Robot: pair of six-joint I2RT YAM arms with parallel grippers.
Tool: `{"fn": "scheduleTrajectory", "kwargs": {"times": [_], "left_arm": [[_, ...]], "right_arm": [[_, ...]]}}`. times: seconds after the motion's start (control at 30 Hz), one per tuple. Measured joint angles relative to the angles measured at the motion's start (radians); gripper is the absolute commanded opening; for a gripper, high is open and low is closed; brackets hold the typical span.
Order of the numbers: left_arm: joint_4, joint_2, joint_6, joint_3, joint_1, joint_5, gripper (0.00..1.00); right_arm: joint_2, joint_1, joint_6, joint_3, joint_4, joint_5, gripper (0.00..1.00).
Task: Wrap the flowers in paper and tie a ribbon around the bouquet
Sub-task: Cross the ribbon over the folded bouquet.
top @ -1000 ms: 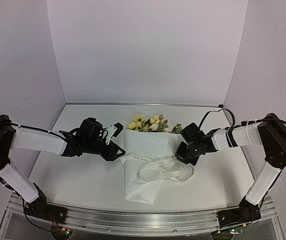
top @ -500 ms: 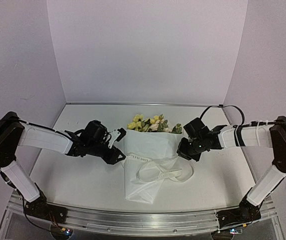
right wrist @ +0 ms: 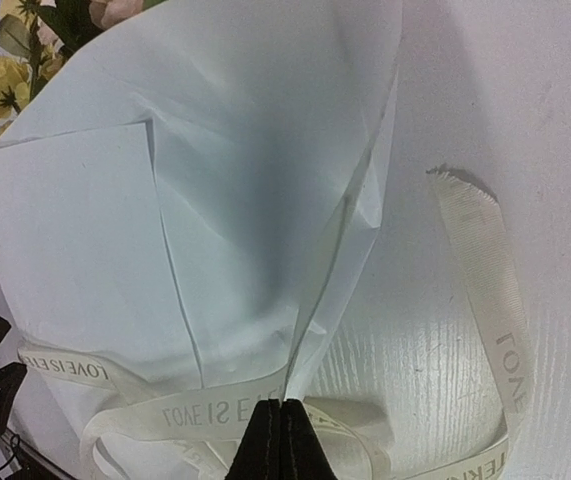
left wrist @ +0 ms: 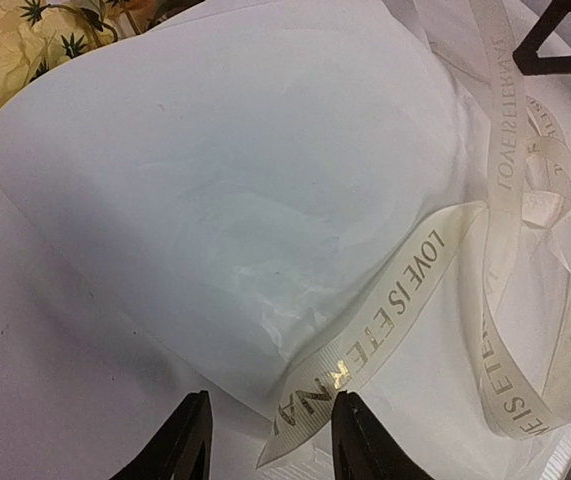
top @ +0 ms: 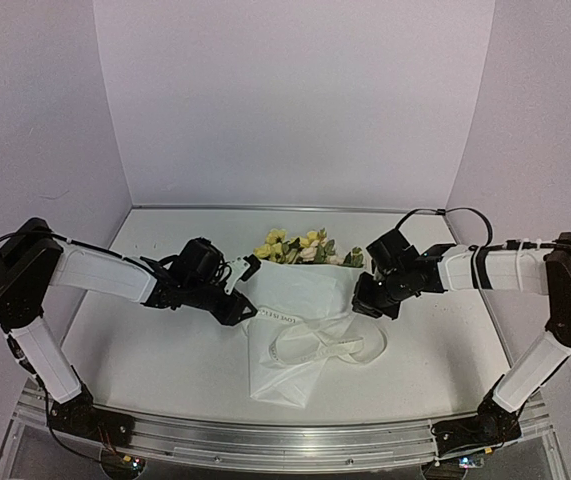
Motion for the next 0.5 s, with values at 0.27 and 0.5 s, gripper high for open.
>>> {"fn": "scheduleTrajectory", "kwargs": {"times": [0.27, 0.5], "left_arm": [[-0.001, 0.012, 0.019, 0.004, -0.004, 0.021, 0.17], [-0.008, 0.02, 0.022, 0.028, -0.008, 0.03, 0.0]], "right_arm": [[0.003, 0.001, -0.04, 0.122, -0.025, -0.163, 0.0], [0.103, 0.026, -0.024, 0.316, -0.01, -0.377, 0.0]]}}
